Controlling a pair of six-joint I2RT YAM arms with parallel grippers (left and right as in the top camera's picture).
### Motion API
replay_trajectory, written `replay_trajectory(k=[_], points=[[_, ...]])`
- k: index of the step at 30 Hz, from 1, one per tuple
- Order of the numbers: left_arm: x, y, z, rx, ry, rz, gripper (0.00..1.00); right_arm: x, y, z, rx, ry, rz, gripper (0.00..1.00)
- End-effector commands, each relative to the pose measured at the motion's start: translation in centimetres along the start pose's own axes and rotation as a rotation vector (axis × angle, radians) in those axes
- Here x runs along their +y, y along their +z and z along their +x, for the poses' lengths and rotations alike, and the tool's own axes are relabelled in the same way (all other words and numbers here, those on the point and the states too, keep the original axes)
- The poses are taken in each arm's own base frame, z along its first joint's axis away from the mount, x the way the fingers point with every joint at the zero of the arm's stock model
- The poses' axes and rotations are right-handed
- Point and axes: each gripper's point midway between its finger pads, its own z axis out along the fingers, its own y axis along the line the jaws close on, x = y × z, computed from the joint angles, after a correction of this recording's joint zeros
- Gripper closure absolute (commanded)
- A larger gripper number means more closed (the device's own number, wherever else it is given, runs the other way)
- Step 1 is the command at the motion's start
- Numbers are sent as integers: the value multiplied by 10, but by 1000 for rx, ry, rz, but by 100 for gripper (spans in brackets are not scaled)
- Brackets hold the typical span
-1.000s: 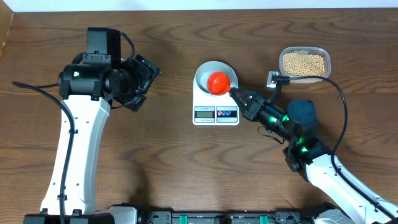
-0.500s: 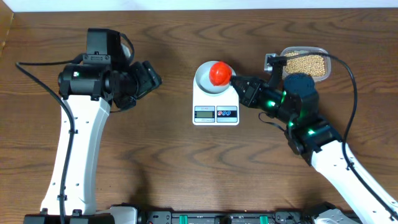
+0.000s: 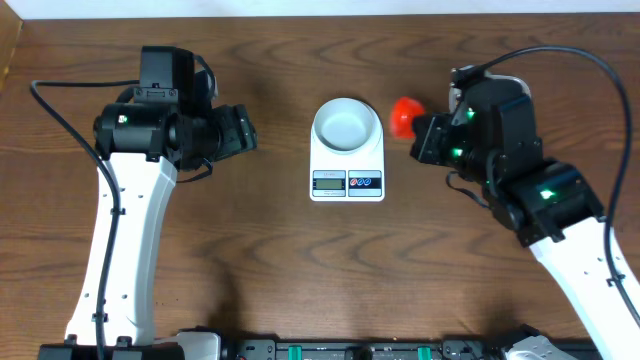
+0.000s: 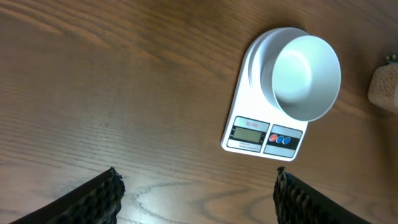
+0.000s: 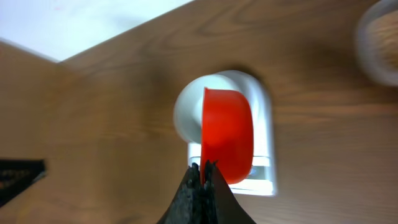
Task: Scoop item into bowl and weigh 50g on scale
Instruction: 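Carry the red scoop with the right gripper toward the soybean tub, then move the left gripper over the scale's button panel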
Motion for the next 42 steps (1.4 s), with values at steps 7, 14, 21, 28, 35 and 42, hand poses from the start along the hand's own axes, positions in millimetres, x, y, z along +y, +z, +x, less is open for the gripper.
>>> replay_trajectory(k=[7, 14, 21, 28, 35, 42], points=[[4, -7, -7, -33, 27, -27, 21, -52, -38, -30, -122, -70, 348, 99], [4, -7, -7, -33, 27, -28, 21, -74, -47, -27, -126, -85, 473, 99], [4, -7, -6, -32, 29, -27, 51, -87, -54, -26, -129, -84, 546, 99], [6, -6, 1, -2, 23, -38, 93, -94, -56, -30, -141, -67, 567, 99], [8, -6, 11, 36, 49, -47, 93, -98, -55, -29, -125, -21, 545, 99], [-20, 1, 32, 89, 256, -17, 93, -98, -54, -29, -124, -21, 543, 99]])
